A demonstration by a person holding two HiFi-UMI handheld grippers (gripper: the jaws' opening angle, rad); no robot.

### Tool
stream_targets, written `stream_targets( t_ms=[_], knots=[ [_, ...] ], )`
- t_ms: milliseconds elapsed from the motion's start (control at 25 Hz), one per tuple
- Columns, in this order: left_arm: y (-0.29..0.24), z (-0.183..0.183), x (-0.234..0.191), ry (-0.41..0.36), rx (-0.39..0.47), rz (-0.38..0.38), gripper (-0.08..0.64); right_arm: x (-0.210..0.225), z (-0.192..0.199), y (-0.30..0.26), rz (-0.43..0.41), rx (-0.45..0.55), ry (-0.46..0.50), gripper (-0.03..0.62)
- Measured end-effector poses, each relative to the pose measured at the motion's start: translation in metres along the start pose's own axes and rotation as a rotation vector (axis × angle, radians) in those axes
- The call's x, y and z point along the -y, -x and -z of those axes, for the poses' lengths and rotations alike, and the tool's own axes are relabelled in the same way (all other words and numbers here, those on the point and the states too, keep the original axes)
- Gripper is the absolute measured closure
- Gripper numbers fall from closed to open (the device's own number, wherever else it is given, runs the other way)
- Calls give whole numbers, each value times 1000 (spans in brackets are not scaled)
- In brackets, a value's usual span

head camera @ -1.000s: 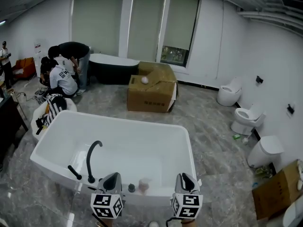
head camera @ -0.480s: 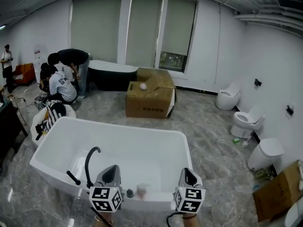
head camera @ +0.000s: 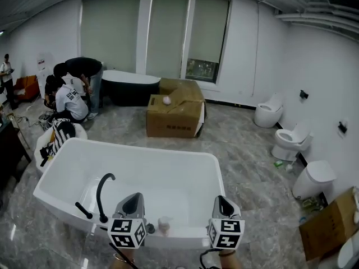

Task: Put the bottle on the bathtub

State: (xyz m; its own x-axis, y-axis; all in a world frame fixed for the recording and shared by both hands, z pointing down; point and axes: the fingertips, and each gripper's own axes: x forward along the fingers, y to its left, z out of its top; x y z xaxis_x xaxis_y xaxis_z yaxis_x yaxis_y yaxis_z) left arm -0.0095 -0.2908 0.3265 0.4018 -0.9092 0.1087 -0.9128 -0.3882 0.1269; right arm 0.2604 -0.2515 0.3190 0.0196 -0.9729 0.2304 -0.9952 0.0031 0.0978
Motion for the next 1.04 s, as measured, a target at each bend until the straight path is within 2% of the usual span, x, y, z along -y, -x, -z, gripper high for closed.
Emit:
stream_targets(
  t_ms=[200,1040],
  knots=[
    [-3,0,8,-7,-6,5,565,-8,1,0,-61,-9,20,589],
    [12,10,13,-20,-30,7,565,-12,19,13,-54,-31,-32,589]
  ],
)
